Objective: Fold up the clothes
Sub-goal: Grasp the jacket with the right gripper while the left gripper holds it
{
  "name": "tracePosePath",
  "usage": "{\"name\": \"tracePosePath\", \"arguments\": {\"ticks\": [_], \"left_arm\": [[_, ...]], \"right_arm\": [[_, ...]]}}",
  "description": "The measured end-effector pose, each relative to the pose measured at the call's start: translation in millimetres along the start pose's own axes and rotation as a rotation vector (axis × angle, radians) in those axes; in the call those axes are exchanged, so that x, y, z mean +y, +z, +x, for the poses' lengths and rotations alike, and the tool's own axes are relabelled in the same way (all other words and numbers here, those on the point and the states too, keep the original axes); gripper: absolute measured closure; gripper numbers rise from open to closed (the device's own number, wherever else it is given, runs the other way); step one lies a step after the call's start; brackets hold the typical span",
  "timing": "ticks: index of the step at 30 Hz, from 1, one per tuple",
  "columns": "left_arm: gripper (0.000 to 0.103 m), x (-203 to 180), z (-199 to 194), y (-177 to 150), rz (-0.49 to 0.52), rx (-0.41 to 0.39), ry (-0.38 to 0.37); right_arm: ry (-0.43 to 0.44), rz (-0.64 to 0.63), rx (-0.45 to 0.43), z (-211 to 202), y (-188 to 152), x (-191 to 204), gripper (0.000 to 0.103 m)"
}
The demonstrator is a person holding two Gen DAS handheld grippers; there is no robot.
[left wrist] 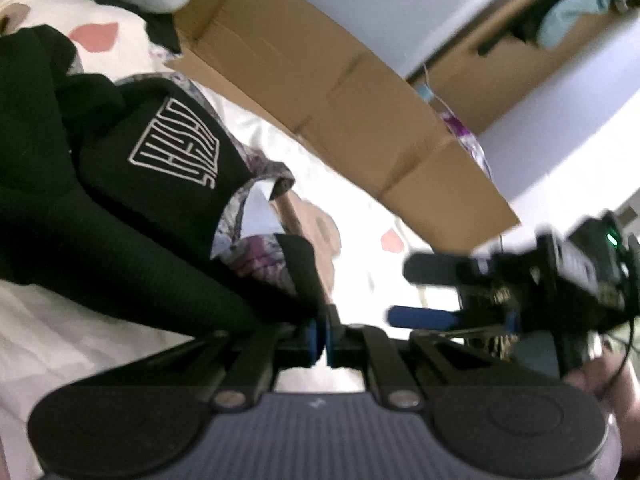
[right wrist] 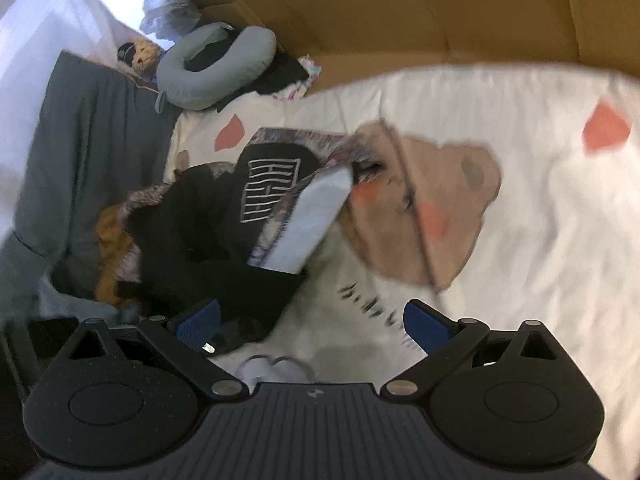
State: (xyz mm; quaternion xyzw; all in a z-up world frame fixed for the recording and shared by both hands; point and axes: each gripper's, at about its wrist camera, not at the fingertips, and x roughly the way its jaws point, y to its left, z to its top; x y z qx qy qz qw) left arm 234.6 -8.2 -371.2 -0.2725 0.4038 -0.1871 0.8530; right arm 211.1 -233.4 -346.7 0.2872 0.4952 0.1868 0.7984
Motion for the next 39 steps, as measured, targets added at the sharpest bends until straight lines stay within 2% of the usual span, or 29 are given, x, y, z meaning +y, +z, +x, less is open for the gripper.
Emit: {"name": "tracePosePath", "arguments": {"ticks": [3, 7, 10, 12, 13, 15, 16, 18, 19, 20, 21, 24, 26, 28, 30, 32, 34, 37, 39], "left_arm": [[0.099, -4.6, -1.5, -7.6, 0.043, 0.041, -0.019], [0.099, -7.5, -3.0, -18.0, 0.065, 0.088, -0.049], [0.099, -10.7, -3.4, -26.6, 0.089, 0.131, -0.064], [0.099, -13.3, -4.9, -30.8, 0.101, 0.156, -0.066], [0.099, -14.9, -5.8, -31.9, 0.106, 0.162, -0.069], [0.099, -17.9, -7.1, -33.2, 0.121, 0.173, -0.067], [0.099, -18.8, -7.2, -34.3, 0.131, 0.182, -0.056], [0.097, -16.7, -9.2, -35.5, 0.128, 0.204, -0.036], [0.096, -14.6, -11.1, -35.5, 0.122, 0.217, -0.026], [0.088, -12.1, -13.6, -35.1, 0.116, 0.232, -0.015], [0.086, -9.6, -17.1, -33.7, 0.111, 0.241, 0.003], [0.07, 0.0, -30.9, -24.8, 0.092, 0.24, 0.076], [0.054, 8.2, -39.5, -18.1, 0.093, 0.231, 0.14], [0.045, 17.6, -48.7, -10.7, 0.087, 0.212, 0.213], [0.044, 30.7, -61.0, -1.8, 0.05, 0.17, 0.299], [0.033, 43.6, -71.9, 6.5, 0.012, 0.129, 0.377], [0.029, 56.1, -80.5, 10.7, -0.026, 0.095, 0.445], [0.028, 72.9, -87.7, 15.0, -0.076, 0.07, 0.519], [0.023, 83.2, -90.1, 17.2, -0.106, 0.056, 0.547]], "right_arm": [[0.076, 0.114, 0.056, 13.9, -5.2, -10.2, 0.002], [0.074, 0.154, 0.106, 32.9, -18.8, -16.0, 0.002], [0.133, 0.22, 0.135, 46.5, -29.5, -21.4, 0.004], [0.187, 0.272, 0.145, 53.4, -35.0, -21.5, 0.019], [0.209, 0.303, 0.149, 56.7, -39.0, -22.4, 0.023], [0.239, 0.356, 0.157, 63.3, -48.2, -24.4, 0.044], [0.234, 0.359, 0.163, 65.5, -50.9, -25.0, 0.052], [0.214, 0.357, 0.172, 69.0, -55.0, -26.6, 0.079], [0.205, 0.352, 0.169, 68.6, -55.3, -27.5, 0.084], [0.195, 0.344, 0.164, 67.2, -54.8, -28.5, 0.091], [0.186, 0.337, 0.158, 65.7, -54.4, -29.5, 0.096], [0.171, 0.307, 0.136, 59.5, -50.7, -31.7, 0.097], [0.17, 0.283, 0.119, 54.4, -47.1, -32.7, 0.098], [0.168, 0.259, 0.102, 49.4, -43.4, -33.7, 0.098], [0.166, 0.236, 0.085, 44.3, -39.8, -34.7, 0.098], [0.163, 0.215, 0.068, 38.4, -36.9, -36.4, 0.099], [0.156, 0.214, 0.056, 32.8, -35.7, -40.0, 0.099], [0.137, 0.212, 0.045, 24.7, -32.9, -47.6, 0.099], [0.127, 0.192, 0.026, 14.3, -28.7, -52.6, 0.099]]}}
